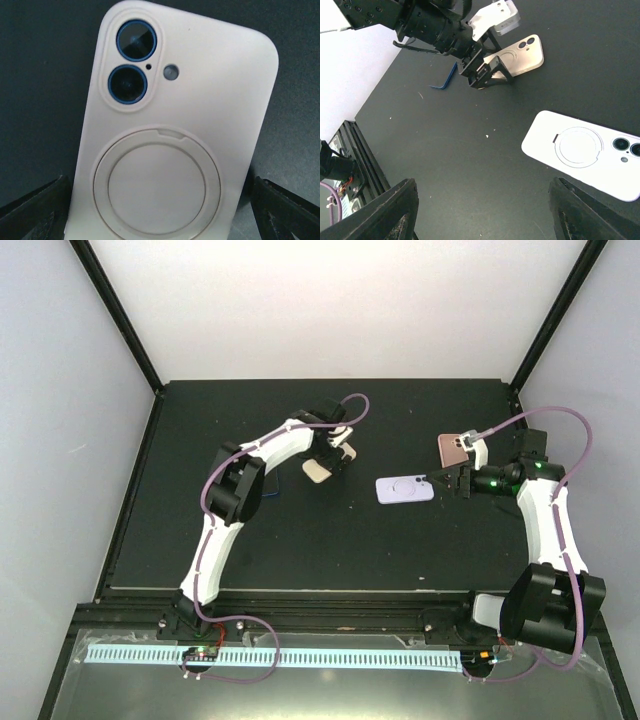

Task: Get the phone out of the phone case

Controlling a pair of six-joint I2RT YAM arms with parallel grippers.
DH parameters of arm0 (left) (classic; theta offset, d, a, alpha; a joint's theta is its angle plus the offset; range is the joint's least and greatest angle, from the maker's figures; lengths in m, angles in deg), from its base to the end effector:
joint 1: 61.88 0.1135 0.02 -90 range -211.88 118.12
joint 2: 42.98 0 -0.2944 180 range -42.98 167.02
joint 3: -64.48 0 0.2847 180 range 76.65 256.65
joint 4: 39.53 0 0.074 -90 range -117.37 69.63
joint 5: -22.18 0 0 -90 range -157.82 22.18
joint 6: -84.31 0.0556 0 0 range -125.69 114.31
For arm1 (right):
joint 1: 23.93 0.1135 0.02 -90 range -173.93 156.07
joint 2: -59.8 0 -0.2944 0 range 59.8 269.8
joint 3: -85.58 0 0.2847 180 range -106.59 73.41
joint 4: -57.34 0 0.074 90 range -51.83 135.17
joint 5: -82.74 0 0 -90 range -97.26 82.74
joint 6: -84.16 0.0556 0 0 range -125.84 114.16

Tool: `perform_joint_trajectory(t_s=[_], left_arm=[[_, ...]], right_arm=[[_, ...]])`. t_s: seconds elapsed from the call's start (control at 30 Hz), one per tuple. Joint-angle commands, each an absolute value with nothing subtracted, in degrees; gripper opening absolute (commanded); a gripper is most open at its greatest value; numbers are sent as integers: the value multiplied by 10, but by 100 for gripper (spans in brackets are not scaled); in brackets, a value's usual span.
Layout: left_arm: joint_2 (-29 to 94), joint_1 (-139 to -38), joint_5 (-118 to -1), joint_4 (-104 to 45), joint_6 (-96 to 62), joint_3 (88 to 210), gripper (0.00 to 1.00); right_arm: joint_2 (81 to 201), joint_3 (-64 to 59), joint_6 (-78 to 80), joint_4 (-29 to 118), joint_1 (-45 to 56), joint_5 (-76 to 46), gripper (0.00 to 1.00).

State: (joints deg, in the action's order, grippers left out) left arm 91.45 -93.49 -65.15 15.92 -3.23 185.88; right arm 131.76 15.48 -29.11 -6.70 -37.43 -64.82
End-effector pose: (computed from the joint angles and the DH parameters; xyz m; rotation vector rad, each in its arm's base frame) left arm 0.4679 -0.2910 0.1390 0.8271 2.6574 -0.1959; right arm 0.2597 -0.0141 0.2894 -0.4546 2.2199 1.0216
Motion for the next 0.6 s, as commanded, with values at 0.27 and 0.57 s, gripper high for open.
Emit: perform_joint_trajectory(t_s=[0.27,0.57], left_arm=[[1004,-969,-708,319,23,1980,87],[1023,-965,-649,373,4,2005,95]], right_arm=[[1315,152,-303,-72,-372,-665,71],[1317,152,-308,-76,-372,-671,71]])
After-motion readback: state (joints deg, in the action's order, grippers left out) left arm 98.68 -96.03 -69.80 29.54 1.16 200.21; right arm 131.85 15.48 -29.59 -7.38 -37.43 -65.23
